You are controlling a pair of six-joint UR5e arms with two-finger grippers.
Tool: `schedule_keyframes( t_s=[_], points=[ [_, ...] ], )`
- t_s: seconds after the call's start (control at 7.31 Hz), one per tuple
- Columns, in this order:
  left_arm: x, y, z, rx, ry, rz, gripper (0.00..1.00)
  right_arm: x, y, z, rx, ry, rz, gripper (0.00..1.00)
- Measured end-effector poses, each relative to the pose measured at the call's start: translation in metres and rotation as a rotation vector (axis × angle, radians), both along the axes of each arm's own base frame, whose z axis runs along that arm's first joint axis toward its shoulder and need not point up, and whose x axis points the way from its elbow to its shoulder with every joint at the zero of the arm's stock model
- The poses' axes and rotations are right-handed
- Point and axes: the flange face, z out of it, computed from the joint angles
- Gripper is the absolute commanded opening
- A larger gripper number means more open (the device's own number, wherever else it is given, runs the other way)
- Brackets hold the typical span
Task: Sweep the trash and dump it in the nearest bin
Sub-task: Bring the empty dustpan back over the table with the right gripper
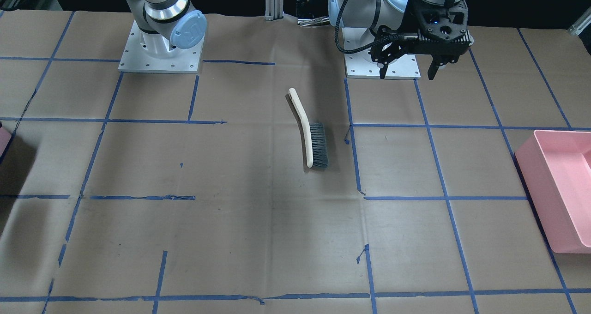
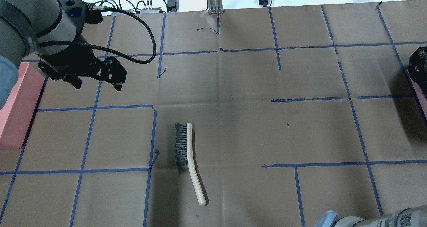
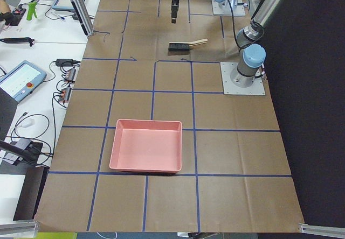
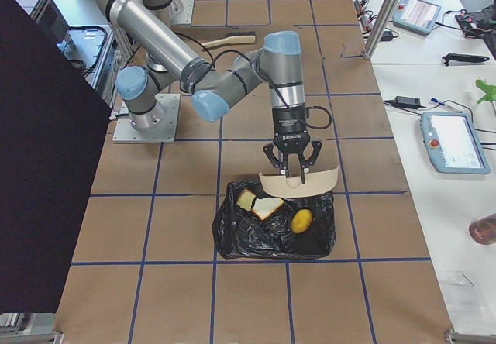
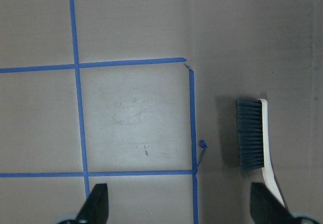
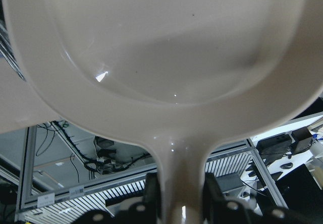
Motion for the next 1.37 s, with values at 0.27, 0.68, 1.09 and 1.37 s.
schedule_keyframes(
  t_s=[0.27,0.68,1.09,1.37],
  points=[
    [-0.001,0.000,0.000,0.001,-0.001,-0.010,1.00,0.021,0.010,-0.002,-0.043,-0.184,-0.100,0.03],
    [-0.001,0.001,-0.002,0.004,0.000,-0.012,1.00,0.064,0.028,-0.018,-0.120,-0.500,-0.335,0.04],
    [-0.002,0.002,-0.004,0.010,0.002,-0.012,1.00,0.142,0.037,-0.030,-0.207,-0.746,-0.613,0.04],
    [-0.002,0.003,-0.005,0.012,0.001,-0.013,1.00,0.222,0.025,-0.035,-0.262,-0.788,-0.778,0.04]
  ],
)
